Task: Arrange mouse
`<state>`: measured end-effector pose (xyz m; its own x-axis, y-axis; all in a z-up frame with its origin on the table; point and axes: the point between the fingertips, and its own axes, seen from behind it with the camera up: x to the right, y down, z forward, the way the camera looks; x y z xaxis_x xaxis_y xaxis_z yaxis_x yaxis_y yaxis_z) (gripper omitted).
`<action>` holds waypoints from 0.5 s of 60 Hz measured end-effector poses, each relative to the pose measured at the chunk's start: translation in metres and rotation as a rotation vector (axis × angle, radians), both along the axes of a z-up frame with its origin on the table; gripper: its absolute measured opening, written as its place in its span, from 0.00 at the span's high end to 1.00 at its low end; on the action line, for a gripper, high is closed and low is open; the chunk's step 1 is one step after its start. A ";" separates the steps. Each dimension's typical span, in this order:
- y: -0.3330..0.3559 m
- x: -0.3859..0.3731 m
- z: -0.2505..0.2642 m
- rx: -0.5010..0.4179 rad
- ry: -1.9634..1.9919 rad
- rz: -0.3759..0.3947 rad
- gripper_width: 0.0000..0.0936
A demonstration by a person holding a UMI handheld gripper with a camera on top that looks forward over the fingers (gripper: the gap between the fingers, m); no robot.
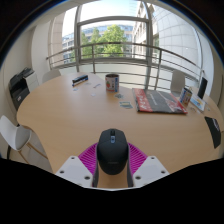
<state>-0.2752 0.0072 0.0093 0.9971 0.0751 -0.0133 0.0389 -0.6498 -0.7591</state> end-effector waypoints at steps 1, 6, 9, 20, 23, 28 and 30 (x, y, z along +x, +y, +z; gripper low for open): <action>0.004 -0.002 0.006 0.009 0.003 0.009 0.59; 0.009 0.004 0.069 0.113 0.061 0.046 0.59; 0.014 0.019 0.111 0.183 0.074 0.059 0.59; 0.033 0.142 0.244 0.379 0.181 0.034 0.59; 0.036 0.197 0.261 0.409 0.178 0.018 0.59; 0.038 0.300 0.267 0.446 0.171 -0.023 0.59; 0.048 0.332 0.271 0.437 0.142 -0.047 0.59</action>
<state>0.0566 0.0557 0.2805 0.9901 0.0591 -0.1273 -0.1072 -0.2663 -0.9579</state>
